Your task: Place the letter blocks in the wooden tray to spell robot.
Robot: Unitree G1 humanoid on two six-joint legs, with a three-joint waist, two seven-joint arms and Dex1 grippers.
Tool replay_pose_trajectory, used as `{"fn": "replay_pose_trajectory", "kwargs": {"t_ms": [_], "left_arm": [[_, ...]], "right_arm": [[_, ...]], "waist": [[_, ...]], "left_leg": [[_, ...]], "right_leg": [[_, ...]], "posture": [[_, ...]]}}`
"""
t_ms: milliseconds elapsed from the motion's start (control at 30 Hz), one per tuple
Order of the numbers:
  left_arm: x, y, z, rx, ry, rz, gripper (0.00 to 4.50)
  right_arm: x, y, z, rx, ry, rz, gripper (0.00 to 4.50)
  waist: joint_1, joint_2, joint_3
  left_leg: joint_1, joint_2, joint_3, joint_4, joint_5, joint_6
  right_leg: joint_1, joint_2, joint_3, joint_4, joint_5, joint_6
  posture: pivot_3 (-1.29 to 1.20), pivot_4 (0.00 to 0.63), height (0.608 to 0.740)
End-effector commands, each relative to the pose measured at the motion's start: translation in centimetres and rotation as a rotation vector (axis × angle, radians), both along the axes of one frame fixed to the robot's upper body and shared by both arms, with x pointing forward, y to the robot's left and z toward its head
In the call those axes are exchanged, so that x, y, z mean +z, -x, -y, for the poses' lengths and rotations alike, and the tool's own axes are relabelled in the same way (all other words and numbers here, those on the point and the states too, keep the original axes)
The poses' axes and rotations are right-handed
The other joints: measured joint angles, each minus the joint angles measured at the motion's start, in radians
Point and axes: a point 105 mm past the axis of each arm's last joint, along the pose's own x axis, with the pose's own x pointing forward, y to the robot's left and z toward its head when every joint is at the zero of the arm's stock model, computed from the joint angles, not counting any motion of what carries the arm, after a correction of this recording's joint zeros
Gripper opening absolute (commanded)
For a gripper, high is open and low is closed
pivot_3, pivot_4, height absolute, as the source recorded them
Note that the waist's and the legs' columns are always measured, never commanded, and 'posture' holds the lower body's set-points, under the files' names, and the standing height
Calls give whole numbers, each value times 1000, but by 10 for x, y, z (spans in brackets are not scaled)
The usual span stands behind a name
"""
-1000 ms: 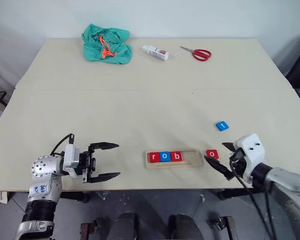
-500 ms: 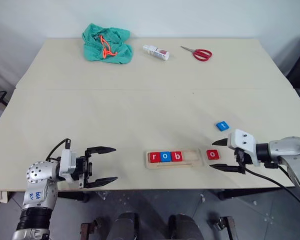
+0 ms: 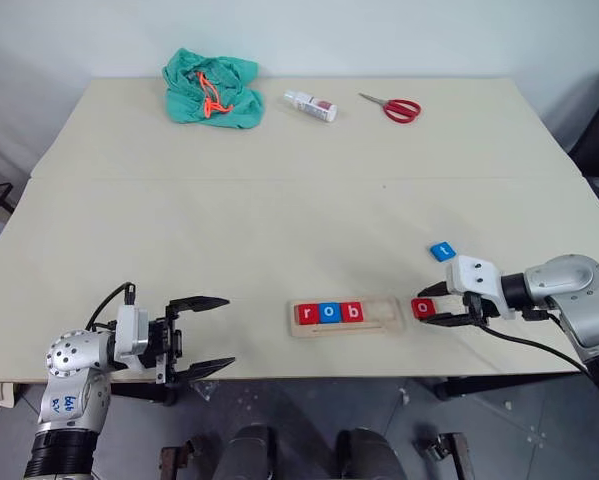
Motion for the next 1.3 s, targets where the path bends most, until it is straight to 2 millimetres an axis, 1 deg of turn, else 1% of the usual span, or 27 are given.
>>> {"fn": "replay_pose_trajectory", "kwargs": {"t_ms": [33,67,133,200,300,400,600,700,900,1000,1167,1200,1300], "left_arm": [[9,-1,-4,7,2,38,4500],[9,-2,-4,7,2,38,4500],[9,-4,-3,3,2,39,4500],[9,-6,-2,-1,5,42,4500],[9,-9,0,-8,10,45,4500],[9,-11,2,-13,12,48,4500],[9,-12,5,-16,16,55,4500],[10,-11,4,-12,16,58,4500],[10,-10,3,-1,16,58,4500],[10,-10,3,3,18,59,4500],[10,-11,4,6,20,59,4500],[10,-11,4,6,21,60,4500],[10,-11,5,7,22,60,4500]], "right_arm": [[15,-7,-3,-31,-33,46,1439],[21,-9,-7,-51,-55,56,1439],[36,-5,-25,-47,-108,41,1439],[45,1,-40,-31,-144,24,1439],[48,7,-57,-2,-160,12,1439],[42,11,-67,23,-145,-12,1439],[28,12,-78,56,-124,-34,1439],[22,11,-77,63,-104,-34,1439],[19,9,-78,86,-88,-39,1439],[16,10,-77,99,-74,-44,2483],[18,9,-82,110,-97,-25,4256],[18,9,-81,105,-96,-23,4473],[23,7,-78,74,-115,-11,4473]], "waist": [[0,0,0],[0,0,0],[0,1,0],[0,1,1],[0,1,1],[3,1,1],[0,1,1],[-1,1,1],[0,1,1],[-1,1,1],[0,1,1],[0,1,1],[0,1,1]], "left_leg": [[0,0,0,0,0,0],[0,0,0,0,0,0],[0,0,0,0,0,0],[0,0,0,0,0,0],[0,0,-1,-1,0,0],[-1,0,-2,-1,0,0],[-1,-1,-2,-1,0,0],[-1,-1,-2,-1,0,0],[-1,-1,-2,-1,0,0],[-1,-1,-2,-1,0,0],[-1,-1,-2,-1,0,0],[-1,-1,-2,-1,0,0],[-1,-1,-2,-1,0,0]], "right_leg": [[0,0,0,0,0,0],[0,0,0,0,0,0],[0,0,0,0,0,0],[0,0,0,0,0,0],[0,0,0,0,0,0],[0,0,0,0,0,0],[0,0,0,0,0,0],[-1,0,0,0,0,0],[-1,0,-1,0,0,0],[-1,0,-1,0,0,0],[-1,0,-1,0,0,0],[-1,0,-1,0,0,0],[-1,0,-1,0,0,0]], "posture": [[0,150,740],[0,150,740],[0,150,740],[0,150,740],[0,150,740],[0,150,740],[0,150,740],[0,150,740],[0,150,740],[0,150,740],[0,150,740],[0,150,740],[0,150,740]]}}
